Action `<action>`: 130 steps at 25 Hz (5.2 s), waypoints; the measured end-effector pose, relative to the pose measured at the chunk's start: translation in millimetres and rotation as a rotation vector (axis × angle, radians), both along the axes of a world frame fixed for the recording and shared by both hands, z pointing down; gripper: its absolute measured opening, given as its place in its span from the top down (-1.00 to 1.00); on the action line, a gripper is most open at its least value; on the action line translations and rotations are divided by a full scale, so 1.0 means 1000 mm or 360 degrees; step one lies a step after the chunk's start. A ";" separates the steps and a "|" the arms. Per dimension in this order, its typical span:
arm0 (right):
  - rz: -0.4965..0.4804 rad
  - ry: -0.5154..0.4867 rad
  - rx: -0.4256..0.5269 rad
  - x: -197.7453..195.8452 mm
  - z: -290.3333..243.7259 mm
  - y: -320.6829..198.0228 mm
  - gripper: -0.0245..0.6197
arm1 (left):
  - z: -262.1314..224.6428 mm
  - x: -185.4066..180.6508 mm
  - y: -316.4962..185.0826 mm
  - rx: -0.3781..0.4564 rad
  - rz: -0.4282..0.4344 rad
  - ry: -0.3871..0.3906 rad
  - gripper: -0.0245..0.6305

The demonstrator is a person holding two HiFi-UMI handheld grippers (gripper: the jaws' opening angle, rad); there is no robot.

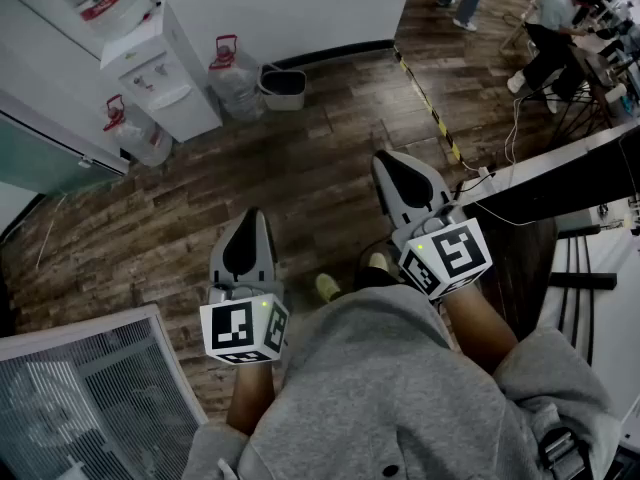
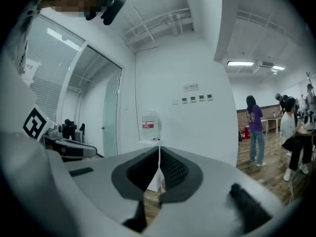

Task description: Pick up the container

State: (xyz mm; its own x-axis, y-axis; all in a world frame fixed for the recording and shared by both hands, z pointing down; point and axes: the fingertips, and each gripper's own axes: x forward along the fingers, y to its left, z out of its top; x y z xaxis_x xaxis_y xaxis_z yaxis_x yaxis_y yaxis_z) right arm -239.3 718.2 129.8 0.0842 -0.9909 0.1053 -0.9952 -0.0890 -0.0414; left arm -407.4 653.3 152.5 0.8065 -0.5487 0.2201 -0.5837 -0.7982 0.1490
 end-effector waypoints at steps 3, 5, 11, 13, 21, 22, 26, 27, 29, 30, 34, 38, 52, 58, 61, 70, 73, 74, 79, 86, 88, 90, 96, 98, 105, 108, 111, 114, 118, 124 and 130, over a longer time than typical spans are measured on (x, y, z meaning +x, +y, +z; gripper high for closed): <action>0.0011 -0.0016 0.0016 0.002 -0.001 0.003 0.84 | 0.001 0.000 0.002 0.0005 0.0005 -0.0001 0.87; 0.0036 -0.0021 0.0019 0.004 -0.002 0.010 0.84 | 0.003 0.001 0.007 -0.0005 0.0021 -0.0004 0.87; 0.0049 0.0014 -0.0005 0.004 -0.002 0.021 0.84 | 0.007 0.003 0.016 -0.0026 0.0053 0.0035 0.87; 0.0037 0.0029 0.0000 0.003 -0.003 0.022 0.84 | 0.009 0.004 0.019 -0.0022 0.0058 0.0032 0.87; -0.0048 0.0016 0.0014 0.005 0.009 -0.002 0.84 | 0.013 0.006 0.006 0.0005 0.0017 -0.0017 0.87; -0.0057 0.0013 0.0018 0.007 0.010 -0.008 0.84 | 0.014 0.008 0.001 0.0007 0.0015 -0.0025 0.87; -0.0080 0.0028 -0.0004 0.022 0.014 -0.038 0.84 | 0.015 0.022 -0.028 -0.0012 0.0006 -0.0038 0.87; -0.0088 0.0035 -0.0011 0.025 0.015 -0.046 0.84 | 0.016 0.026 -0.035 -0.0020 0.0007 -0.0039 0.87; -0.0101 0.0043 -0.0020 0.033 0.017 -0.060 0.84 | 0.017 0.035 -0.049 -0.0022 0.0018 -0.0053 0.87; -0.0105 0.0045 -0.0027 0.039 0.019 -0.068 0.84 | 0.019 0.042 -0.057 -0.0020 0.0025 -0.0062 0.87; -0.0097 0.0039 -0.0072 0.066 0.025 -0.097 0.84 | 0.021 0.073 -0.088 -0.0038 0.0048 -0.0085 0.87; -0.0076 0.0023 -0.0079 0.097 0.029 -0.121 0.84 | 0.023 0.106 -0.114 -0.0039 0.0098 -0.0106 0.87; -0.0115 -0.0048 -0.0133 0.209 0.038 -0.214 0.84 | 0.029 0.222 -0.202 -0.0141 0.0080 -0.0200 0.87; -0.0141 -0.0065 -0.0111 0.247 0.041 -0.242 0.84 | 0.031 0.260 -0.226 -0.0130 0.0074 -0.0239 0.87; -0.0141 -0.0079 -0.0098 0.264 0.042 -0.250 0.84 | 0.031 0.275 -0.233 -0.0117 0.0071 -0.0251 0.87; -0.0124 -0.0103 -0.0062 0.289 0.037 -0.262 0.84 | 0.023 0.304 -0.248 -0.0054 0.0095 -0.0258 0.87; -0.0122 -0.0107 -0.0060 0.293 0.036 -0.266 0.84 | 0.023 0.308 -0.252 -0.0040 0.0098 -0.0260 0.87; -0.0124 -0.0106 -0.0059 0.294 0.037 -0.267 0.84 | 0.022 0.309 -0.252 -0.0043 0.0097 -0.0255 0.87; -0.0145 -0.0074 -0.0051 0.292 0.035 -0.267 0.84 | 0.022 0.307 -0.256 -0.0039 0.0079 -0.0238 0.87; -0.0145 -0.0062 -0.0053 0.296 0.033 -0.281 0.84 | 0.018 0.308 -0.275 -0.0014 0.0057 -0.0202 0.87; -0.0160 -0.0043 -0.0048 0.295 0.034 -0.288 0.84 | 0.019 0.309 -0.282 -0.0020 0.0054 -0.0197 0.87; -0.0164 -0.0032 -0.0050 0.296 0.035 -0.297 0.84 | 0.022 0.311 -0.291 -0.0026 0.0055 -0.0194 0.87; -0.0154 -0.0031 -0.0092 0.307 0.043 -0.325 0.84 | 0.031 0.322 -0.323 -0.0061 0.0058 -0.0196 0.87; -0.0151 -0.0036 -0.0106 0.313 0.046 -0.339 0.84 | 0.033 0.328 -0.338 -0.0071 0.0065 -0.0198 0.87; -0.0140 -0.0063 -0.0146 0.334 0.054 -0.397 0.84 | 0.039 0.350 -0.397 -0.0106 0.0066 -0.0182 0.87; -0.0150 -0.0081 -0.0156 0.338 0.053 -0.424 0.84 | 0.038 0.356 -0.424 -0.0099 0.0048 -0.0174 0.87; -0.0158 -0.0078 -0.0148 0.341 0.052 -0.450 0.84 | 0.039 0.365 -0.452 -0.0104 0.0056 -0.0175 0.87; -0.0157 -0.0084 -0.0154 0.345 0.051 -0.471 0.84 | 0.039 0.373 -0.475 -0.0115 0.0076 -0.0177 0.87; -0.0146 -0.0077 -0.0166 0.353 0.049 -0.495 0.84 | 0.040 0.385 -0.501 -0.0132 0.0110 -0.0173 0.87; -0.0164 -0.0052 -0.0180 0.355 0.051 -0.534 0.85 | 0.044 0.394 -0.536 -0.0135 0.0138 -0.0209 0.87; -0.0225 -0.0145 -0.0186 0.346 0.055 -0.577 0.85 | 0.051 0.387 -0.576 -0.0146 0.0121 -0.0224 0.87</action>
State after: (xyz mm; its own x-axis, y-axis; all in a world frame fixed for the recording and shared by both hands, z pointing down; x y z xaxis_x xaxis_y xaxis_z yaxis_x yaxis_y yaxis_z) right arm 106.8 141.5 184.5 -0.0697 -0.9728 0.2211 -0.9907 0.0416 -0.1293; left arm -20.6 77.2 203.3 0.8028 -0.4596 0.3797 -0.5422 -0.8278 0.1444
